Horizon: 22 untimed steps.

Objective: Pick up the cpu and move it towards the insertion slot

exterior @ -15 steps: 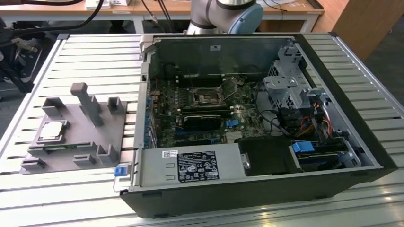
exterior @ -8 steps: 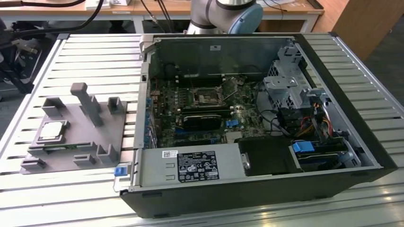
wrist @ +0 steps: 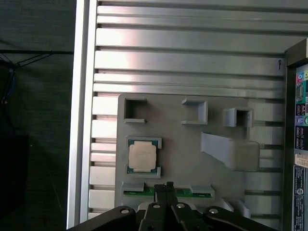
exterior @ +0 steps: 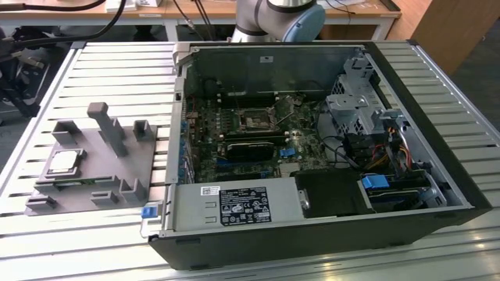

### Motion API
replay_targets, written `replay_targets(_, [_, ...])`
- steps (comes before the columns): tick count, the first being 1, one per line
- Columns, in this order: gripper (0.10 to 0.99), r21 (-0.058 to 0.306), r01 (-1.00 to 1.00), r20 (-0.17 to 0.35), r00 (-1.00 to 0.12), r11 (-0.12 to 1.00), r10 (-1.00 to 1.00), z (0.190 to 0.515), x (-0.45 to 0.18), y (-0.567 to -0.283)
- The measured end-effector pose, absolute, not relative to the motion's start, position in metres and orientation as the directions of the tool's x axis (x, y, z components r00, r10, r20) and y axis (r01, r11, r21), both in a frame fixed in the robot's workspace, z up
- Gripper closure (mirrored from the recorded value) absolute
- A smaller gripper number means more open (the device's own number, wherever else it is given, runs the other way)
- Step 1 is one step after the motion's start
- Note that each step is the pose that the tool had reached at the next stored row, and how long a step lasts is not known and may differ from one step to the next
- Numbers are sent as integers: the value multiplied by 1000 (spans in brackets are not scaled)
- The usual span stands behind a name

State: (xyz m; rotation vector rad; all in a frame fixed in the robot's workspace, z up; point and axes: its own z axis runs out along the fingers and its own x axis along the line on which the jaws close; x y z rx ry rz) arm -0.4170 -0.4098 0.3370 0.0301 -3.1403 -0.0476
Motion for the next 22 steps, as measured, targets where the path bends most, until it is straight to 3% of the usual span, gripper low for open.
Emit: replay_targets(22, [980,30,-19,1,-1000,999,-19,331,-418,-410])
